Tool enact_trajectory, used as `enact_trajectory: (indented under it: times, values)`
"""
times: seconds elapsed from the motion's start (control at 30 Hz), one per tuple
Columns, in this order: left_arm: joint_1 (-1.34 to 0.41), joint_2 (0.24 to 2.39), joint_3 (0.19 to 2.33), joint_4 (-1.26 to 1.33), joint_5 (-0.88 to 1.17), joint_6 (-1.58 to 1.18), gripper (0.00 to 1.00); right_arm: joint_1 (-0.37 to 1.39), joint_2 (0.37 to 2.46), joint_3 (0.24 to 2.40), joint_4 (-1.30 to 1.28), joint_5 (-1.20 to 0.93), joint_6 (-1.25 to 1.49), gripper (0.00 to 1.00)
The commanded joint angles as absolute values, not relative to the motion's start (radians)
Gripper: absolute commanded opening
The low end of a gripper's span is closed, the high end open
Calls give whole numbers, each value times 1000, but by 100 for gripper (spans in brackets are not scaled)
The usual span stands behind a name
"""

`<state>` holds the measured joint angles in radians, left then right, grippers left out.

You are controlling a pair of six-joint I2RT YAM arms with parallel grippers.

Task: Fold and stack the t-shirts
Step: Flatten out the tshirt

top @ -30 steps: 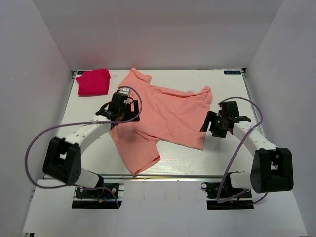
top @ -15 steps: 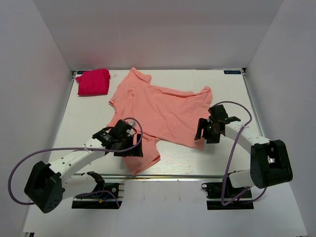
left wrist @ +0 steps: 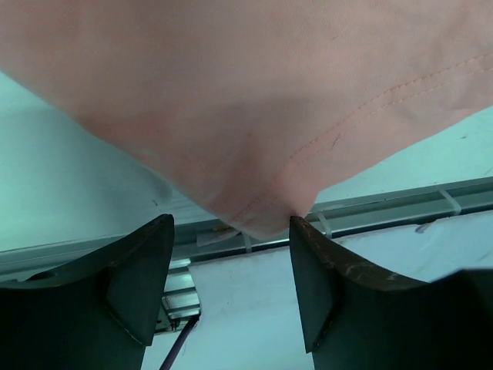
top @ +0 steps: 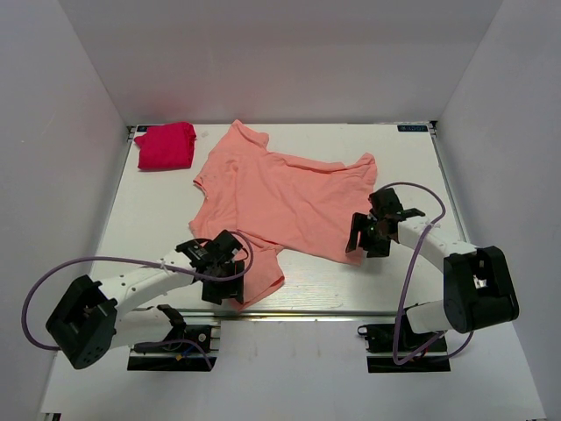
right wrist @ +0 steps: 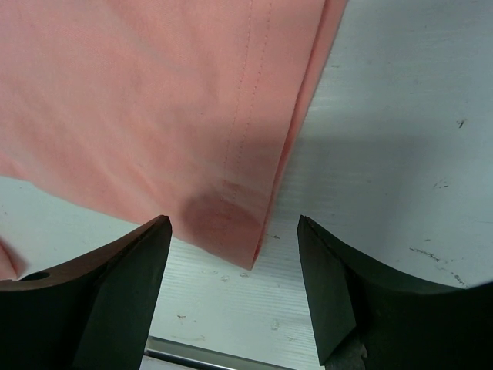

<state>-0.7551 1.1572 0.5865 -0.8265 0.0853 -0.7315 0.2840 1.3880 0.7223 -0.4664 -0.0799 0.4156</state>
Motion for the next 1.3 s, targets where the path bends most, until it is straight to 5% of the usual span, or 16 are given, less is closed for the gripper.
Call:
enact_trajectory:
  times: [0.0,0.1,0.33,0.63,0.87,0.93,1.1,1.27]
  values:
    - [-776,1166,562,-746,78,-773,71,290,1379,707,-460,-74,417,72]
    - [-798,1203,538,-667,78,-782,71,290,1367,693,-453,-84,426,71]
    - [-841,1285,526,-664,28,-782,49,308,1341,669,-431,-87,449,68]
    - [-881,1266,535,-643,31,-782,0,350,1401,664,-428,-80,489,62]
    - [-890,1218,560,-634,2,-773,0,373,1406,634,-405,-77,532,55]
    - [-890,1180,569,-658,-26,-773,0,382,1419,640,-410,-66,538,44]
    - [-890,1088,644,-686,-179,-744,0,396,1419,627,-403,-3,566,0]
    - [-879,1051,778,-710,-386,-710,0,388,1361,713,-477,147,562,0]
